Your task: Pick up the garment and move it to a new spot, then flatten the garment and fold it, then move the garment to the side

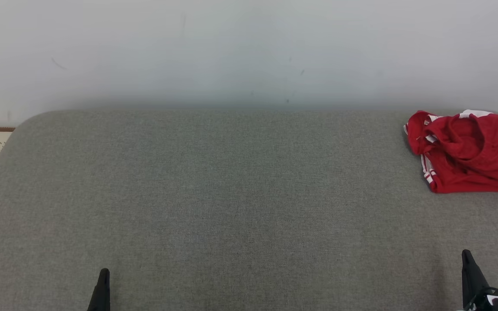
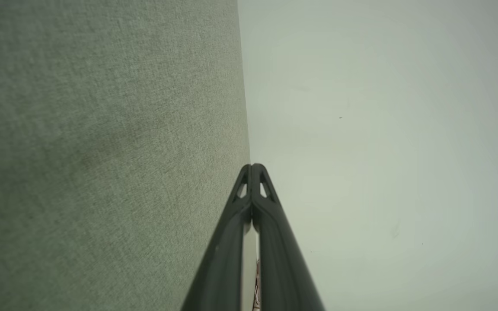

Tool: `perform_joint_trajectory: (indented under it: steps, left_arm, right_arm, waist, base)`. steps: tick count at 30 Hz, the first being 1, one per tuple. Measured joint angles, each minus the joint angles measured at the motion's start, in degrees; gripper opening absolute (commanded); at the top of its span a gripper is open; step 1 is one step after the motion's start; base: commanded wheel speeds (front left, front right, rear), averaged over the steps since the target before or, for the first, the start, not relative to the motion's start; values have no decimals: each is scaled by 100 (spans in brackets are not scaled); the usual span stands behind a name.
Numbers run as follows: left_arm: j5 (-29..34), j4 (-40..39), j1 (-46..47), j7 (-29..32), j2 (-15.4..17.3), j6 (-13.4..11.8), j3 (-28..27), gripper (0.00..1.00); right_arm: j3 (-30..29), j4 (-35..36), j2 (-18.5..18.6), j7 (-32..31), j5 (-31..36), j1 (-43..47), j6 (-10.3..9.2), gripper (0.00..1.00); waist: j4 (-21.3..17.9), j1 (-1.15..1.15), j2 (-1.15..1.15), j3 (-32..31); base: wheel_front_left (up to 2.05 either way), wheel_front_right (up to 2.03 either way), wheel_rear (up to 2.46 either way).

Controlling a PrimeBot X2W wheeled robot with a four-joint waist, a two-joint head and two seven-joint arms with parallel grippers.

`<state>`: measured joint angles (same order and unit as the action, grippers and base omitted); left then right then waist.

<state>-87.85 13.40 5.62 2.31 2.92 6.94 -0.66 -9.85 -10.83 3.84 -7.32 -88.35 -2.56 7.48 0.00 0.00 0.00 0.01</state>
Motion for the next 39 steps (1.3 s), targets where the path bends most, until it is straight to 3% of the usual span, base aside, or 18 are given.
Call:
perform_joint_trajectory:
  steps: [12, 39]
  left_arm:
    - [-504, 82, 54, 108, -2, 53, -7, 0]
    - [-508, 82, 59, 109, -2, 53, -8, 0]
  right_arm:
    - [-113, -27, -18, -152, -461, -32, 0, 0]
    - [-157, -33, -51, -183, -449, -35, 0, 0]
  waist:
    - [-1, 0, 0, 33]
    - [-1, 0, 0, 33]
  base:
    - [0, 0, 0]
    - [0, 0, 0]
